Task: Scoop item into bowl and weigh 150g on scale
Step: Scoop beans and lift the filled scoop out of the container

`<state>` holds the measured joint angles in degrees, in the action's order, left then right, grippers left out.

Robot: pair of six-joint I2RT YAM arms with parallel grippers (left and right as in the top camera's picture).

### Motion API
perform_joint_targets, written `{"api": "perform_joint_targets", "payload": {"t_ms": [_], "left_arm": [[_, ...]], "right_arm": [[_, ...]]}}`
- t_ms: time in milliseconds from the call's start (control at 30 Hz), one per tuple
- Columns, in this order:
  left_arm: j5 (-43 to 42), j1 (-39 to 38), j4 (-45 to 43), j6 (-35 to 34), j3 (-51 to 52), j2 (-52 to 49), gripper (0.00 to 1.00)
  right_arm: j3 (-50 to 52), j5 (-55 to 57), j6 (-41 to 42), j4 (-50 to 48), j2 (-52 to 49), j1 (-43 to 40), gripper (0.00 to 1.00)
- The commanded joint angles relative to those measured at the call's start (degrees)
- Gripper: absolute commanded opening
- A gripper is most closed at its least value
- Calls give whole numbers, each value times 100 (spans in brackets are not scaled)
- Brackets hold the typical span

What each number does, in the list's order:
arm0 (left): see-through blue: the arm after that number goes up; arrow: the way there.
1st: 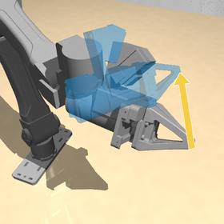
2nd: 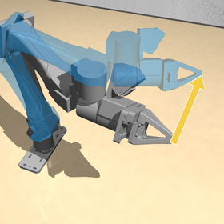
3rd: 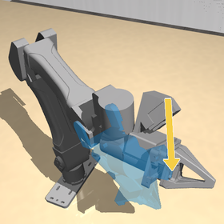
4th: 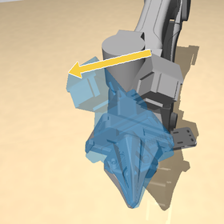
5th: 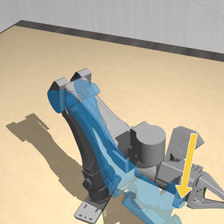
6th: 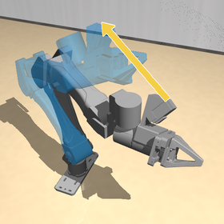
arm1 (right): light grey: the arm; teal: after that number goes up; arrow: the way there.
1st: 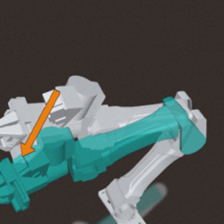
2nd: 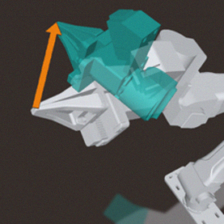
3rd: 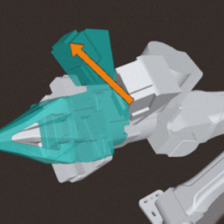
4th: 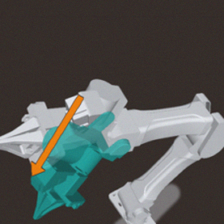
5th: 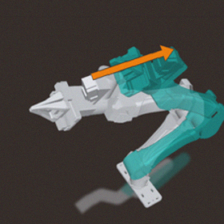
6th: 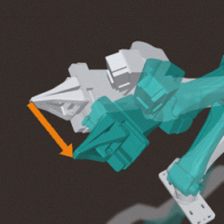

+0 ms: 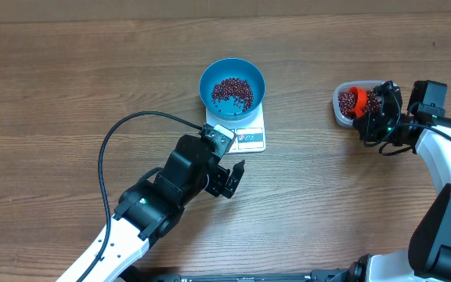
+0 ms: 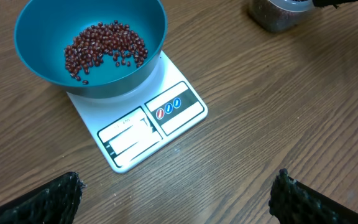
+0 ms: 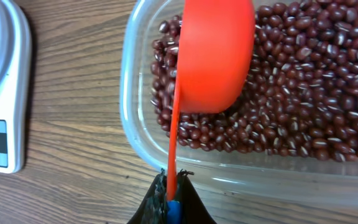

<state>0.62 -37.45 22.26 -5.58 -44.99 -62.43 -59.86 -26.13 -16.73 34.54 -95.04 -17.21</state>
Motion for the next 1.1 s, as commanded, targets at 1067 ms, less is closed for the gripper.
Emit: {"api": "perform_joint_targets", "payload": {"t_ms": [1067], "left_arm": [[-24, 31, -22, 28, -138, -4, 99]], "right_arm": [[-11, -1891, 46, -17, -33, -953, 4]]}}
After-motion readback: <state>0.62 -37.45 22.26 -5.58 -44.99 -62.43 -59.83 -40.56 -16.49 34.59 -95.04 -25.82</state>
